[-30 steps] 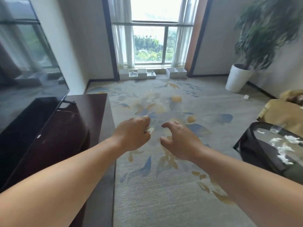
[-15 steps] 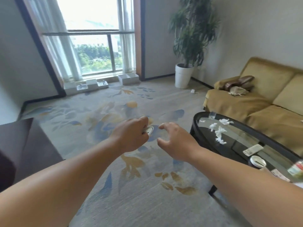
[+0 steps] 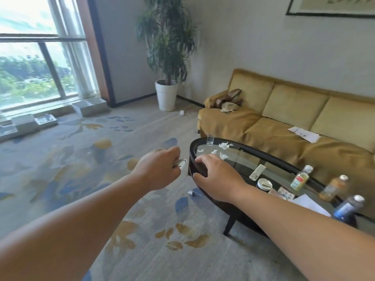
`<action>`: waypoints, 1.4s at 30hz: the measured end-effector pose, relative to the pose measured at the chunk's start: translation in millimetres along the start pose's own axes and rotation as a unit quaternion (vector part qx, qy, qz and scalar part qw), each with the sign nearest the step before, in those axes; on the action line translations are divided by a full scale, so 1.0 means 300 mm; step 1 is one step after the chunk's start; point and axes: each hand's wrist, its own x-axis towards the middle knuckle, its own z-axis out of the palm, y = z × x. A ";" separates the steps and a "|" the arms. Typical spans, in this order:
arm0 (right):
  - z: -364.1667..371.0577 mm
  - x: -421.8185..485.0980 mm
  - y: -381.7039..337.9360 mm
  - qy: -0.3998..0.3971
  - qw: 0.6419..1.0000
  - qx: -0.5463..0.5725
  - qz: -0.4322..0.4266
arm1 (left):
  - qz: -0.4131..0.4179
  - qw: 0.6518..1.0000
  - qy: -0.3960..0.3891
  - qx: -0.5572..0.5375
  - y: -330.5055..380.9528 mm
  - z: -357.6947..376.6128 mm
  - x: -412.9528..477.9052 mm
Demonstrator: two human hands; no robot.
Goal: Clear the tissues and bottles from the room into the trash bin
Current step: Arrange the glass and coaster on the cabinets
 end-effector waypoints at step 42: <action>-0.350 0.493 0.805 0.089 0.974 0.012 0.208 | 0.190 0.974 -0.116 -0.032 0.403 0.461 1.119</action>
